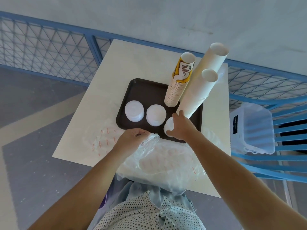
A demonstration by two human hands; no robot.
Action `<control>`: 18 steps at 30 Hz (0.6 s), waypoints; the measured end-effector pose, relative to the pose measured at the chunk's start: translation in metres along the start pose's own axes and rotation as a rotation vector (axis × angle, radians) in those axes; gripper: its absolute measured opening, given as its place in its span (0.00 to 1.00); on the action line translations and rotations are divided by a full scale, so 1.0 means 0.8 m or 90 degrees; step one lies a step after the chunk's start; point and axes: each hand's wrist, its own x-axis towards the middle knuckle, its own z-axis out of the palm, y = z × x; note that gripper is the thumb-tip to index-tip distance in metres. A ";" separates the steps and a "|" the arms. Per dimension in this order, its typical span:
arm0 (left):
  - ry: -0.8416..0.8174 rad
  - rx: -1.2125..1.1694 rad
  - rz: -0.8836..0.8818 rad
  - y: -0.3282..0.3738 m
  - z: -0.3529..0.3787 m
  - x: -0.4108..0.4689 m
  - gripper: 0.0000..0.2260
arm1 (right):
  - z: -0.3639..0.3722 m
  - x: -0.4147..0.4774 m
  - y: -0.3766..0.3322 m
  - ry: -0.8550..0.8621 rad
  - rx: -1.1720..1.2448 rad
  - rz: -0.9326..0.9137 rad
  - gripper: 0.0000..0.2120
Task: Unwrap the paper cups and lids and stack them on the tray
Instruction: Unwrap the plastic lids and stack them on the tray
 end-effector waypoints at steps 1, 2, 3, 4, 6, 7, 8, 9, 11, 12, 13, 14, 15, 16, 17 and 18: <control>0.000 0.000 0.000 0.000 0.000 0.000 0.08 | 0.003 0.002 0.000 0.000 0.009 0.002 0.41; 0.000 0.000 0.000 0.000 0.000 0.001 0.08 | 0.006 0.003 0.001 -0.001 0.022 0.006 0.41; 0.001 0.000 0.001 0.000 0.000 0.001 0.07 | 0.009 0.004 0.001 -0.003 0.042 0.012 0.41; 0.001 0.000 0.002 0.000 0.000 0.002 0.07 | 0.013 0.005 0.001 -0.006 0.063 0.018 0.41; 0.001 -0.003 0.001 0.000 -0.001 0.002 0.07 | 0.022 0.005 0.002 -0.005 0.099 0.027 0.39; 0.002 -0.005 0.000 -0.001 -0.001 0.003 0.07 | 0.026 0.005 0.003 0.000 0.111 0.028 0.38; 0.002 -0.004 -0.001 -0.002 -0.001 0.004 0.07 | 0.030 0.005 0.002 0.008 0.116 0.030 0.38; 0.002 -0.003 -0.002 -0.002 -0.002 0.004 0.08 | 0.033 0.005 0.002 0.016 0.116 0.032 0.38; 0.001 -0.004 -0.005 -0.004 -0.002 0.005 0.08 | 0.036 0.007 0.001 0.024 0.107 0.039 0.39; -0.001 -0.006 -0.006 -0.004 -0.002 0.005 0.08 | 0.037 0.007 0.001 0.029 0.100 0.042 0.39; -0.003 -0.007 -0.006 -0.004 -0.001 0.004 0.08 | 0.037 0.006 0.002 0.036 0.088 0.045 0.40; -0.004 -0.007 -0.006 -0.005 -0.001 0.004 0.08 | 0.037 0.005 0.003 0.047 0.072 0.046 0.41; -0.005 -0.008 -0.007 -0.005 -0.001 0.004 0.08 | 0.037 0.003 0.003 0.059 0.053 0.045 0.42; -0.006 -0.009 -0.008 -0.005 -0.001 0.004 0.08 | 0.037 0.001 0.003 0.071 0.036 0.045 0.44; -0.008 -0.012 -0.008 -0.006 -0.001 0.003 0.08 | 0.036 -0.002 0.003 0.079 0.022 0.045 0.45; -0.010 -0.014 -0.008 -0.006 -0.001 0.003 0.07 | 0.033 -0.004 0.003 0.081 0.011 0.045 0.46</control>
